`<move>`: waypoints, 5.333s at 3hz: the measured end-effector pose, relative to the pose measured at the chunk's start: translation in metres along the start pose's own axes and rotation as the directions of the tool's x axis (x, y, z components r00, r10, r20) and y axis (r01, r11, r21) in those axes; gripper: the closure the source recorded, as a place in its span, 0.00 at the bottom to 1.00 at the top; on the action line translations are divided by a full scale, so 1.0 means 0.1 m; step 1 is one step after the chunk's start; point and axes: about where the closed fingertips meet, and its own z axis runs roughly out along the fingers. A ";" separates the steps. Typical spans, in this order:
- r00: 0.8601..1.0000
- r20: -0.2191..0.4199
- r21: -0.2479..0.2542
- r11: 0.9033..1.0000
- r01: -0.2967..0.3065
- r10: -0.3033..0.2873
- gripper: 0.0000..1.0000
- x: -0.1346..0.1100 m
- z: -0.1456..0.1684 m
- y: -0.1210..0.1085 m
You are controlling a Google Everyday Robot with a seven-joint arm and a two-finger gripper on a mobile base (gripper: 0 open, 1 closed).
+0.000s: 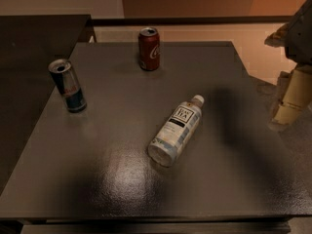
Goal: Place blue plastic bottle upright
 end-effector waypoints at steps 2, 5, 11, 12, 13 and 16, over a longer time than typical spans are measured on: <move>0.998 0.008 -0.013 0.998 0.059 -0.059 0.00 -0.09 0.02 0.01; 0.854 0.169 -0.123 0.849 0.514 -0.493 0.00 -1.00 0.60 0.33; 0.328 0.196 -0.166 0.298 0.940 -0.924 0.10 -1.43 1.46 0.63; 0.325 0.179 -0.185 0.293 0.938 -0.929 0.28 -1.38 1.46 0.54; 0.328 0.166 -0.205 0.293 0.934 -0.930 0.51 -1.33 1.46 0.47; 0.235 0.080 -0.009 0.235 0.972 -0.969 1.00 -1.50 1.00 0.23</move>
Offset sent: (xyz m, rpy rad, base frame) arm 0.0023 0.0193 -0.0064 -0.0179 0.0323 0.1510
